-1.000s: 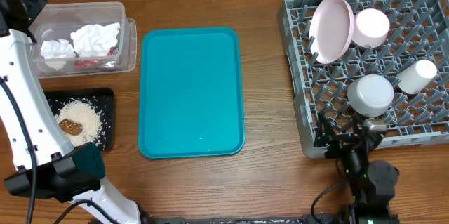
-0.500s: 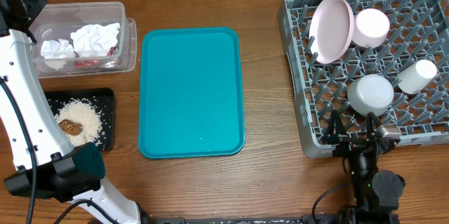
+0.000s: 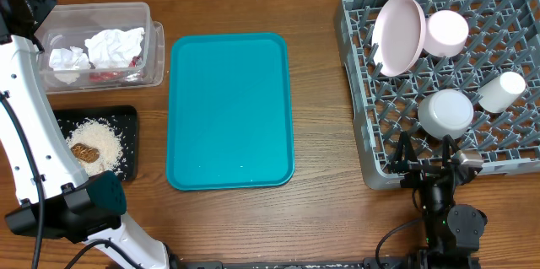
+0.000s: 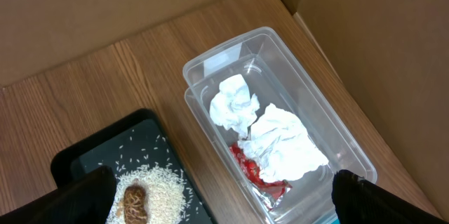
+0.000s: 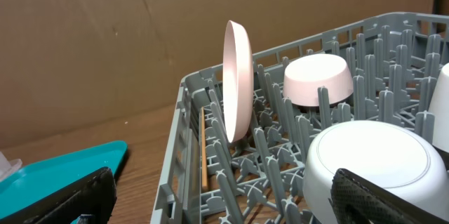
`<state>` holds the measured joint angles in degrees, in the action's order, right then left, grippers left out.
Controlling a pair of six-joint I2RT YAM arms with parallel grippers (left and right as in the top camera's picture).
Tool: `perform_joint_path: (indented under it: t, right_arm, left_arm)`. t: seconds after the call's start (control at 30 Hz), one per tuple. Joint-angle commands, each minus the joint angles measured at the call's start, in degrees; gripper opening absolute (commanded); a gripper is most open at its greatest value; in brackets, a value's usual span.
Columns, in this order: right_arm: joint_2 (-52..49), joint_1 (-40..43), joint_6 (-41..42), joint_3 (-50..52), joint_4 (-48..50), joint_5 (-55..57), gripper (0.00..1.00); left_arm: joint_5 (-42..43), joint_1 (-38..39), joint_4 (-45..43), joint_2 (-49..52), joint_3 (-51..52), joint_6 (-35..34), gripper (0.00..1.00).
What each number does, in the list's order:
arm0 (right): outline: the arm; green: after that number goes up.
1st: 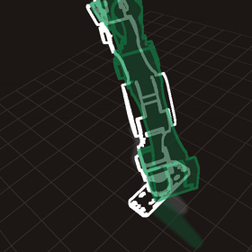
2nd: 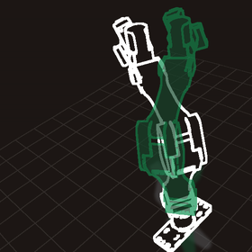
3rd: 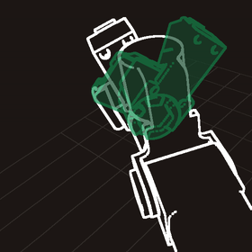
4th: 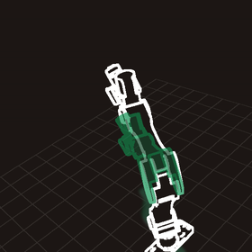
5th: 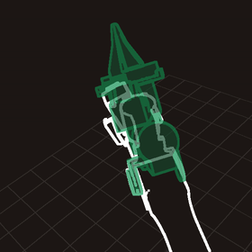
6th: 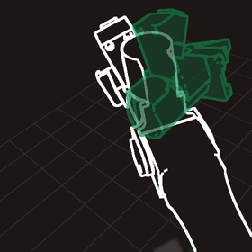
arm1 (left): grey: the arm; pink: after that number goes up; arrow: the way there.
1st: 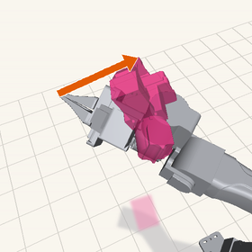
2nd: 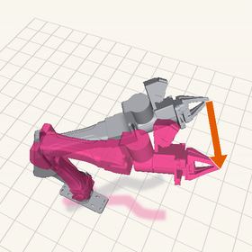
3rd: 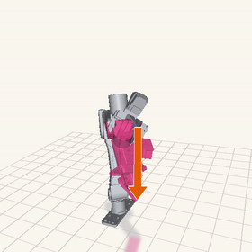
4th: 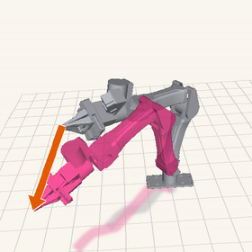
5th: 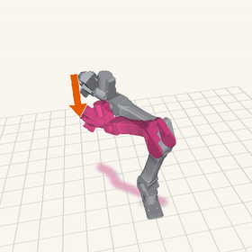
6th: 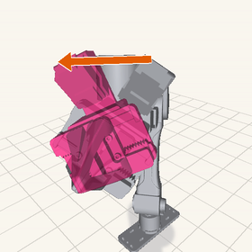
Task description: Sort waste into correct bins and load items into the dishwasher
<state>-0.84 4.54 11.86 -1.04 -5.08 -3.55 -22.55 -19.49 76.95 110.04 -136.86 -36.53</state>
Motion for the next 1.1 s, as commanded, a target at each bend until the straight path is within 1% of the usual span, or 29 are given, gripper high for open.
perform_joint_path:
  t: [0.0, 0.1, 0.17, 0.37, 0.53, 0.67, 1.07]
  right_arm:
    - [0.7, 0.3, -3.7, 0.6, 0.5, -0.8, 1.0]
    - [0.7, -0.3, -11.5, 0.6, 0.7, -3.2, 1.0]
    - [0.7, -0.8, -13.6, 0.6, 0.7, -3.1, 1.0]
    - [0.7, -1.7, -13.7, 0.6, 0.7, -3.2, 1.0]
    - [0.7, -1.7, -16.8, 0.6, 0.7, -3.3, 1.0]
    - [0.7, -1.7, -14.7, 0.6, 0.7, -3.3, 1.0]
    - [0.7, -1.6, -14.7, 0.6, 0.8, -3.4, 1.0]
  left_arm:
    - [-0.3, 0.5, -0.1, 0.4, 0.0, -0.9, 1.0]
    - [-0.3, 0.5, -0.1, 0.4, 0.0, -0.9, 1.0]
    - [-0.3, 0.5, -0.1, 0.4, 0.0, -1.0, 1.0]
    - [-0.3, 0.5, -0.1, 0.4, 0.0, -0.9, 1.0]
    - [-0.3, 0.5, -0.1, 0.4, 0.0, -0.9, 1.0]
    - [-0.3, 0.5, -0.1, 0.4, 0.0, -0.9, 1.0]
    - [-0.3, 0.5, -0.1, 0.4, 0.0, -0.9, 1.0]
